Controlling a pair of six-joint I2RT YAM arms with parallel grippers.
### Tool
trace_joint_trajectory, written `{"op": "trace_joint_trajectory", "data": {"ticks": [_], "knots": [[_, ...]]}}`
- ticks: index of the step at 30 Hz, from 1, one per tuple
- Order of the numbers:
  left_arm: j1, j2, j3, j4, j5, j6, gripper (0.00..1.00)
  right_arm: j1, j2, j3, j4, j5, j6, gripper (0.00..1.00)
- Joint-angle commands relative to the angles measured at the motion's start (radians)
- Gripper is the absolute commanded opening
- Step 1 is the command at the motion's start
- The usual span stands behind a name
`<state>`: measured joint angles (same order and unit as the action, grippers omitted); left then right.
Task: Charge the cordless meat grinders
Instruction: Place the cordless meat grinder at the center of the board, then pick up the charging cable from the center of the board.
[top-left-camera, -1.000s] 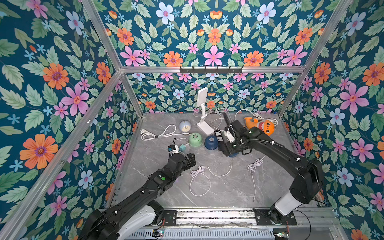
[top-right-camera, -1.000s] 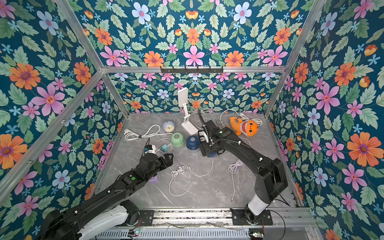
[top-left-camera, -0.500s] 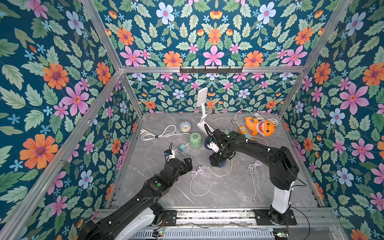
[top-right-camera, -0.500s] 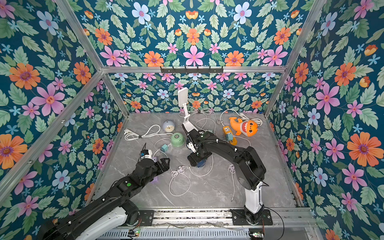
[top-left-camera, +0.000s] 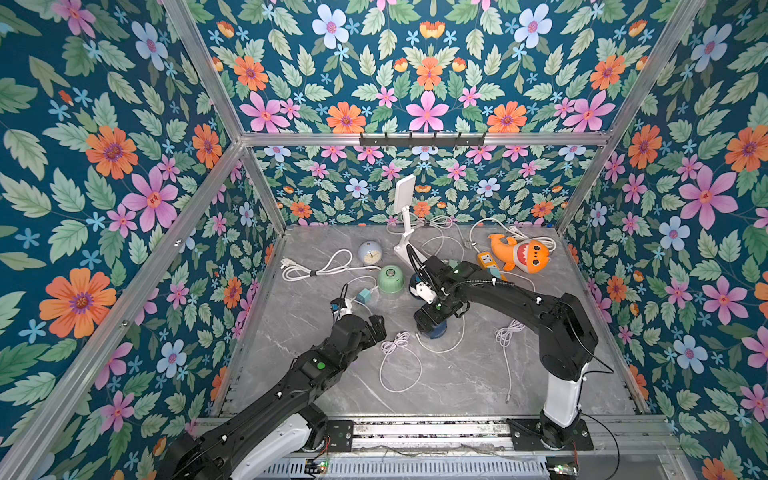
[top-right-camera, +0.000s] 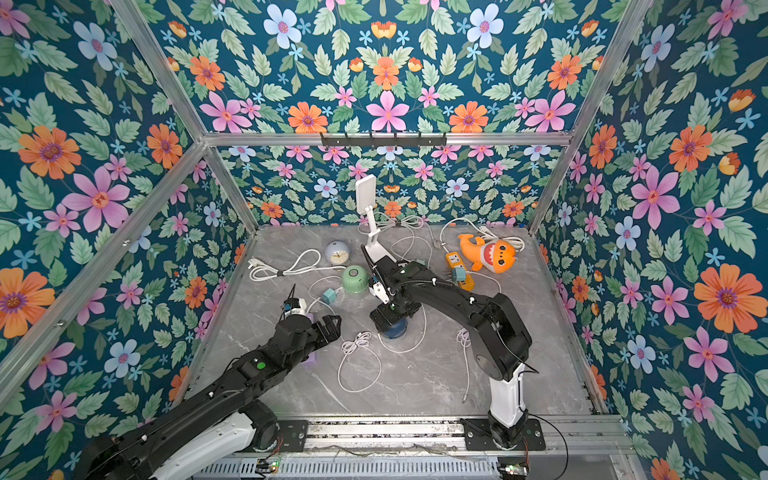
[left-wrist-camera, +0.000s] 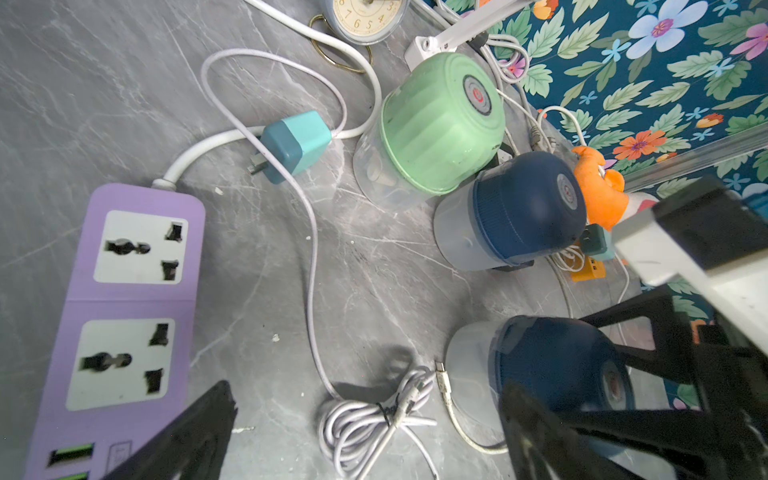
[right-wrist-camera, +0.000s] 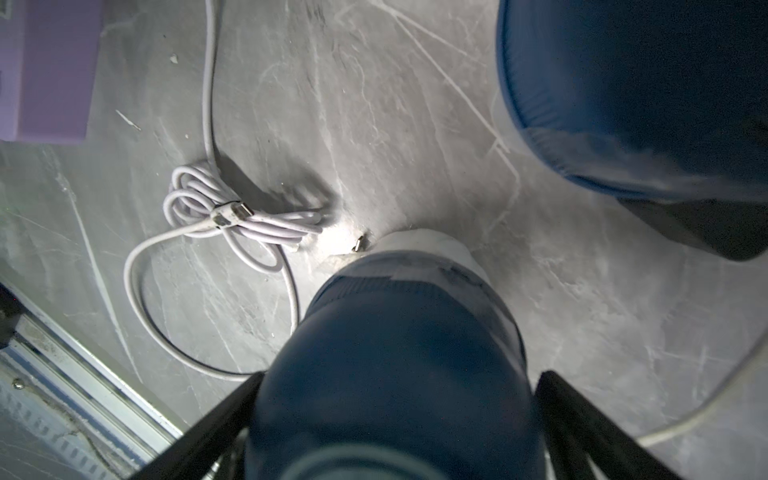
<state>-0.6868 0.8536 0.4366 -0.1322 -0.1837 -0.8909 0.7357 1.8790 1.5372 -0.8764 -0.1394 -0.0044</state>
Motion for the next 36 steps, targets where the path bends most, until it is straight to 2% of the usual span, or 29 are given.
{"op": "trace_joint_trajectory", "data": {"ticks": [1,4,9,11,13,18,21,23,29,32,36], "knots": [[0.000,0.004,0.018,0.016,0.000,0.023,1.00,0.001,-0.056,-0.003,-0.001,0.031,0.018,0.99],[0.002,0.002,0.046,0.007,-0.015,0.070,1.00,0.000,-0.137,-0.011,0.005,0.065,0.052,0.98],[0.002,-0.034,0.110,0.003,-0.034,0.194,1.00,-0.001,-0.323,-0.054,-0.005,0.174,0.162,0.90],[0.003,-0.033,0.161,-0.027,-0.047,0.239,1.00,-0.001,-0.400,-0.089,-0.041,0.238,0.246,0.86],[0.003,-0.018,0.212,-0.028,-0.006,0.303,0.99,-0.005,-0.483,-0.149,-0.079,0.279,0.345,0.81],[-0.010,0.091,0.335,-0.039,0.085,0.370,0.85,-0.026,-0.740,-0.409,-0.116,0.237,0.616,0.69],[-0.107,0.154,0.355,-0.005,0.046,0.376,0.83,-0.034,-0.886,-0.571,-0.148,0.217,0.762,0.62],[-0.225,0.209,0.366,0.021,-0.039,0.378,0.81,-0.037,-0.966,-0.676,-0.159,0.196,0.840,0.57],[-0.500,0.390,0.403,0.122,-0.218,0.342,0.81,-0.038,-1.045,-0.886,-0.143,0.147,0.965,0.56],[-0.562,0.472,0.427,0.149,-0.246,0.312,0.79,-0.038,-1.019,-0.943,-0.096,0.116,0.985,0.56],[-0.586,0.520,0.398,0.204,-0.240,0.266,0.75,-0.038,-0.972,-0.965,-0.067,0.108,0.983,0.55]]}}
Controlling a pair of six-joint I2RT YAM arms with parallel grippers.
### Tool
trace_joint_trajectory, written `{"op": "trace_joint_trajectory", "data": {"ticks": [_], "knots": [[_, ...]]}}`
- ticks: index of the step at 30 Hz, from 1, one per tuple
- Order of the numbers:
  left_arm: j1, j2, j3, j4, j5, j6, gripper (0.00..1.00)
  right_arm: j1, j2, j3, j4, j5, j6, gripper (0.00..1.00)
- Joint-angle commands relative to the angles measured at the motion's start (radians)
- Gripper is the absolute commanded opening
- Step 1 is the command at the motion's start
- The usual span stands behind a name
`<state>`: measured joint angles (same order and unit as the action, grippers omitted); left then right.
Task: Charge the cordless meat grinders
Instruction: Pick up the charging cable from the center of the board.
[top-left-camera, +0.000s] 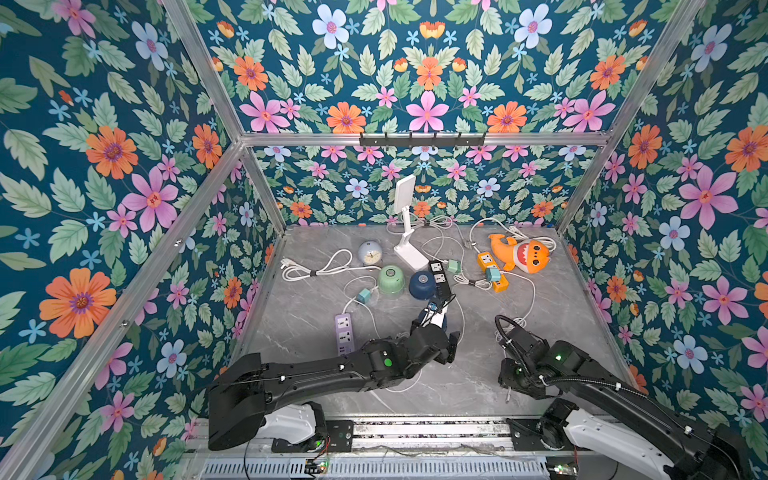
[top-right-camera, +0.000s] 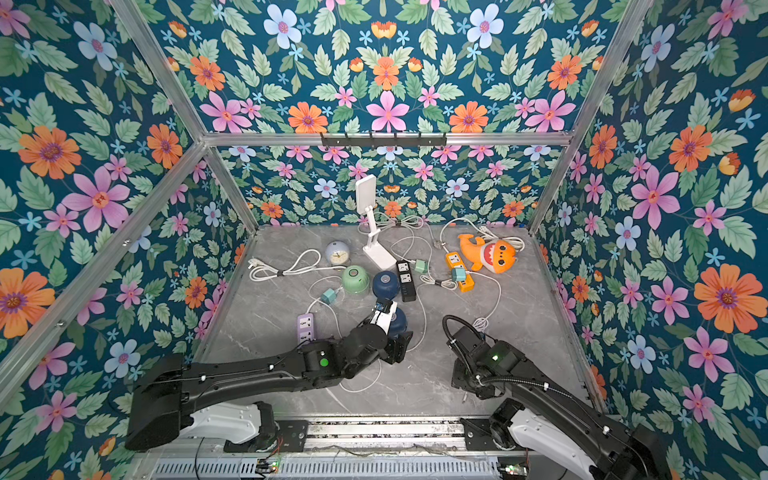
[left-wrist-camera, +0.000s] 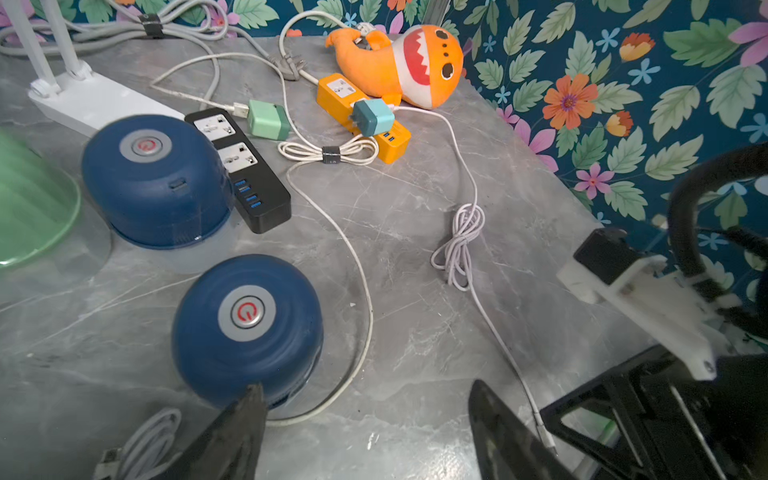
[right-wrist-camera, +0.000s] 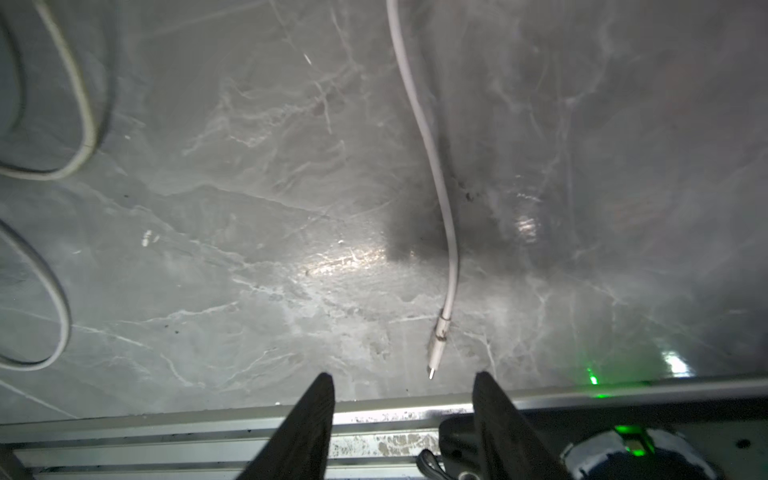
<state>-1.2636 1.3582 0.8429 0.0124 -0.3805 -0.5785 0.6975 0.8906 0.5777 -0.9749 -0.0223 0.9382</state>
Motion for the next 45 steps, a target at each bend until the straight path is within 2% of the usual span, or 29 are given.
{"op": "trace_joint_trajectory", "data": {"ticks": [1,7,12,18,33,45], "knots": [[-0.011,0.018,-0.013,0.061,-0.043,-0.055,0.74,0.001,0.022,-0.009,0.031,-0.006,0.040,0.54],[-0.014,0.018,-0.036,0.061,-0.040,-0.067,0.71,0.000,0.040,-0.052,0.061,-0.008,0.050,0.47],[-0.014,0.020,-0.043,0.070,-0.038,-0.069,0.71,0.000,0.065,-0.072,0.080,0.002,0.060,0.45],[-0.014,0.024,-0.059,0.089,-0.037,-0.078,0.70,0.000,0.106,-0.102,0.109,0.011,0.070,0.35],[-0.014,0.000,-0.087,0.109,-0.030,-0.088,0.70,-0.011,0.164,-0.123,0.161,0.072,0.094,0.28],[-0.013,-0.003,-0.092,0.136,-0.006,-0.089,0.70,-0.014,0.128,-0.140,0.193,0.040,0.095,0.07]]}}
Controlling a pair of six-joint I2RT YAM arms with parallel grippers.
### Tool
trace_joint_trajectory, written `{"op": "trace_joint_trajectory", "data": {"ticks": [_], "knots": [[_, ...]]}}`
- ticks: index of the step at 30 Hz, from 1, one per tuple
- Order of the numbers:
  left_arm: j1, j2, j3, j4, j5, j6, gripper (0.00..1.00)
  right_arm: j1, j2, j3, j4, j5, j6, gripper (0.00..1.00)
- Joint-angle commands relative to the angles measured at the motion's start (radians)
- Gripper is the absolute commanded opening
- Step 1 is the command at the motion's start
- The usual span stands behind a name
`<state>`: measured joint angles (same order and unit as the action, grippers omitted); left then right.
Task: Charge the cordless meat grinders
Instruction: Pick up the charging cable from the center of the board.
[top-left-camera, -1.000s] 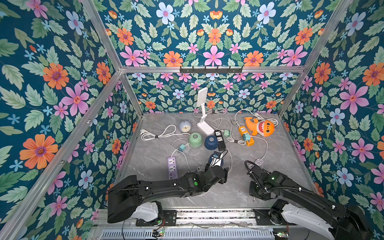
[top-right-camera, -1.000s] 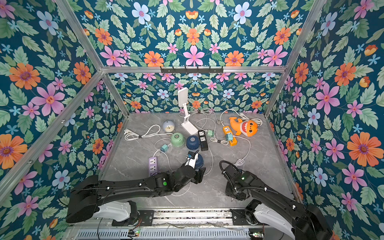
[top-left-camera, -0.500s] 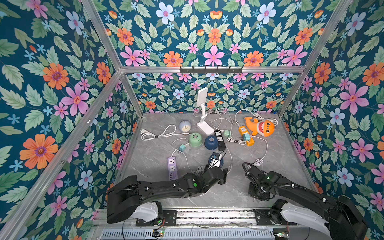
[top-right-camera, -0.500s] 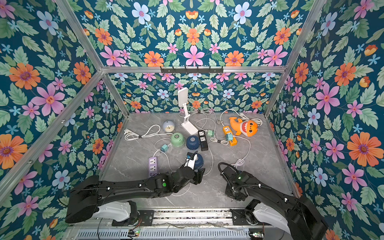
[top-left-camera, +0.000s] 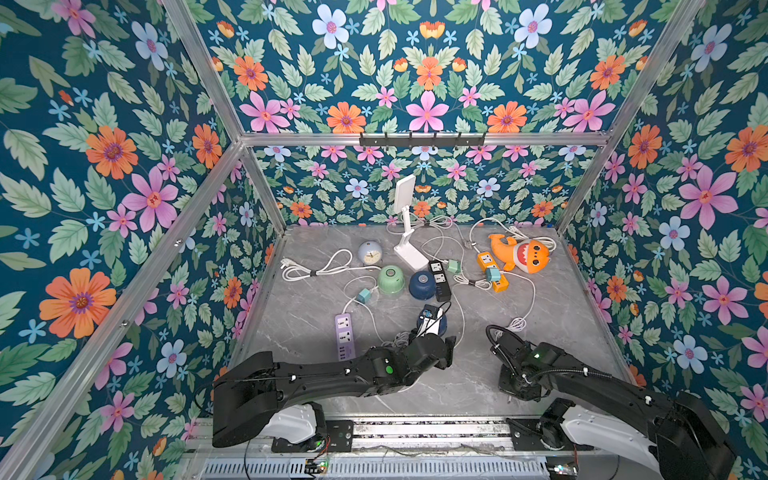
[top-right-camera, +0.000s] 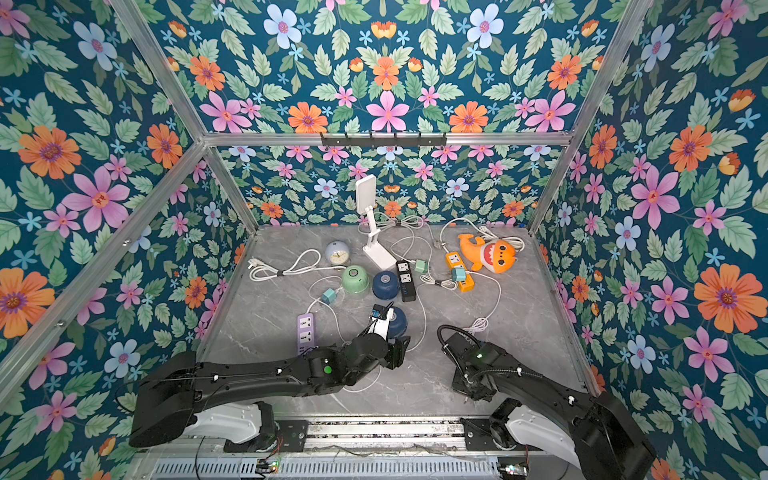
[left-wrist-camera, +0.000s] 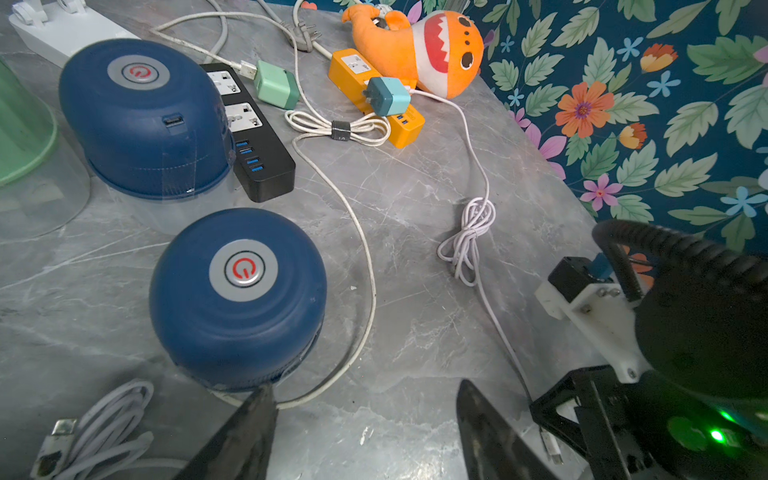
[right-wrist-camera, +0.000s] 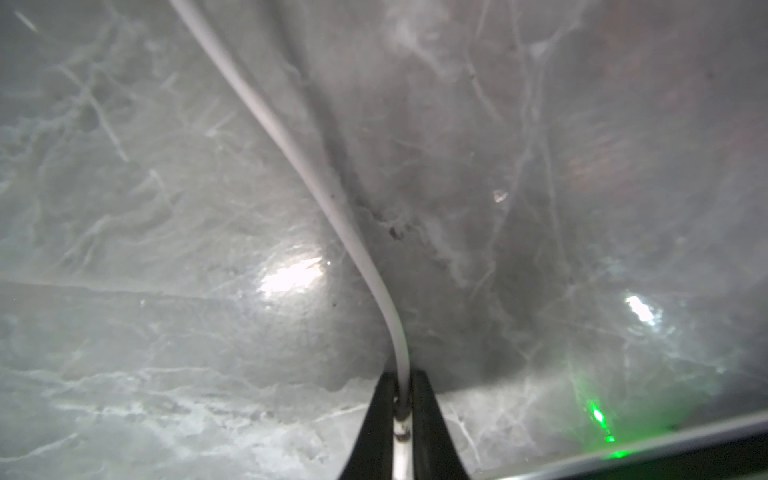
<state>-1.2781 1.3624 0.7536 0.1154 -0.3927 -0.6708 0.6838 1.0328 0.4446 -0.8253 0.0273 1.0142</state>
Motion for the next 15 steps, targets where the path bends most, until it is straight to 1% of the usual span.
{"op": "trace_joint_trajectory", "data": {"ticks": [1,3,6,8,10,13,15], "knots": [[0.007,-0.012,-0.003,0.043,0.022,0.004,0.70,0.000,-0.030,0.002,0.042,-0.008,0.020,0.04],[0.029,-0.020,-0.004,0.076,0.094,-0.001,0.68,-0.004,-0.062,0.030,0.025,-0.005,0.018,0.00],[0.091,-0.025,-0.011,0.158,0.259,-0.054,0.63,-0.026,-0.119,0.103,0.011,-0.017,-0.001,0.00],[0.144,-0.031,-0.032,0.264,0.382,-0.118,0.61,-0.060,-0.155,0.165,0.026,-0.042,-0.029,0.00],[0.185,-0.038,-0.061,0.380,0.472,-0.179,0.61,-0.102,-0.177,0.225,0.055,-0.077,-0.054,0.00],[0.236,-0.042,-0.083,0.515,0.553,-0.278,0.60,-0.161,-0.184,0.304,0.151,-0.146,-0.079,0.00],[0.250,-0.035,-0.075,0.572,0.584,-0.322,0.58,-0.177,-0.179,0.342,0.231,-0.174,-0.081,0.00]]}}
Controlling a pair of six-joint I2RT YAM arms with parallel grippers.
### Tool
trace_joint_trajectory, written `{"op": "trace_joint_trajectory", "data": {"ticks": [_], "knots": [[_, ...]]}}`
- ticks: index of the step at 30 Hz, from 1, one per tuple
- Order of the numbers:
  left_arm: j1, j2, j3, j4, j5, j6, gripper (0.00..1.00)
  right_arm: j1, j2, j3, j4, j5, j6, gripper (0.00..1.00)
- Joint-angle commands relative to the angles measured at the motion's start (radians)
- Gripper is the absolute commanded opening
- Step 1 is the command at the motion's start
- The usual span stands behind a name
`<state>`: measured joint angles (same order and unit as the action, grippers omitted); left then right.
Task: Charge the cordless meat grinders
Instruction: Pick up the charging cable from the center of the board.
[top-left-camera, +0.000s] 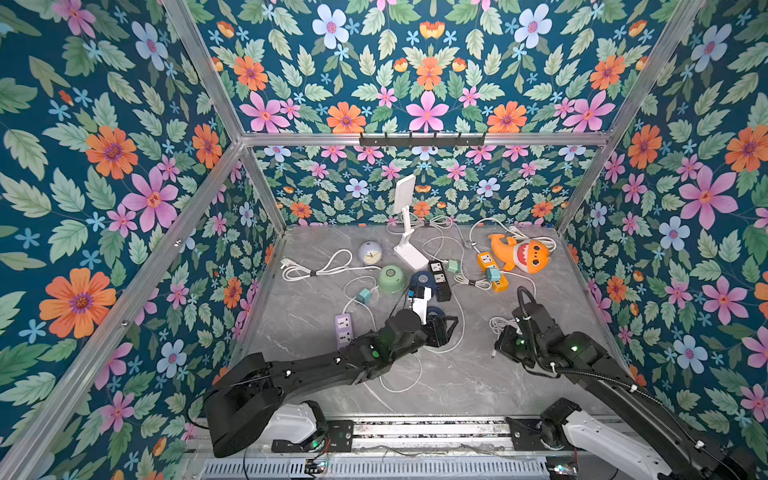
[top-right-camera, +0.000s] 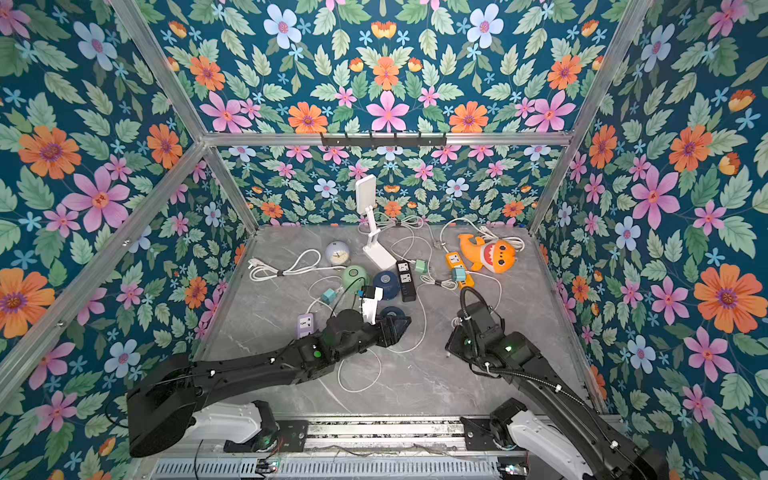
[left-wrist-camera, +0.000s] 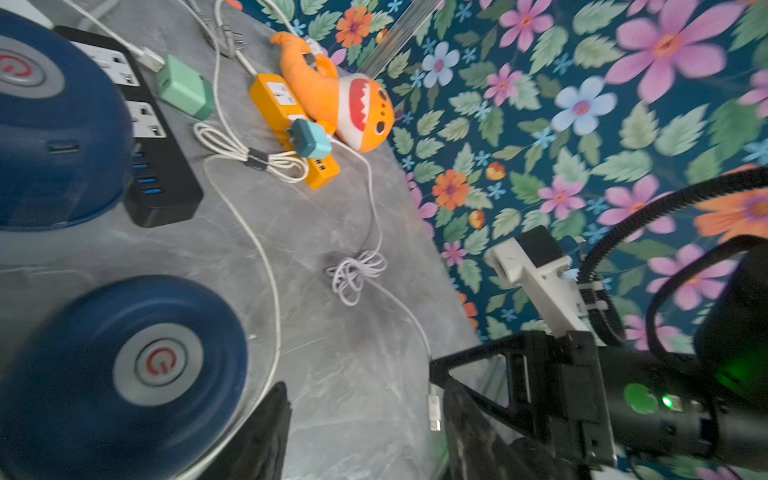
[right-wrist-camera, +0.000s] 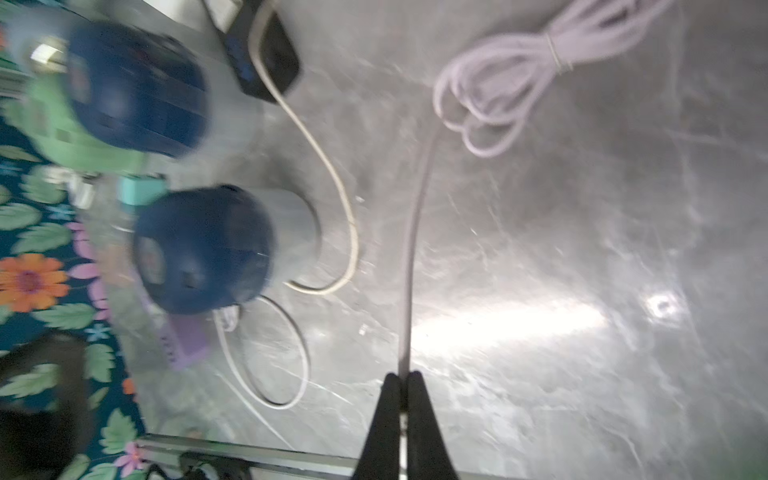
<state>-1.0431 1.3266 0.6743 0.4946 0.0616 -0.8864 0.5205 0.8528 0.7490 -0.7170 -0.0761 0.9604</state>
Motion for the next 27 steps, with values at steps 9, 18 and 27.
{"op": "trace_joint_trajectory", "data": {"ticks": [9,18,27], "knots": [[0.014,0.037,0.018,0.372,0.126,-0.239,0.50,-0.058,0.043,0.117,0.493,-0.134,0.052,0.00],[0.030,0.066,0.002,0.479,0.128,-0.305,0.44,-0.102,0.065,0.090,0.671,-0.193,0.138,0.00],[0.040,0.182,0.030,0.657,0.165,-0.364,0.39,-0.103,0.081,0.055,0.752,-0.212,0.185,0.00]]}}
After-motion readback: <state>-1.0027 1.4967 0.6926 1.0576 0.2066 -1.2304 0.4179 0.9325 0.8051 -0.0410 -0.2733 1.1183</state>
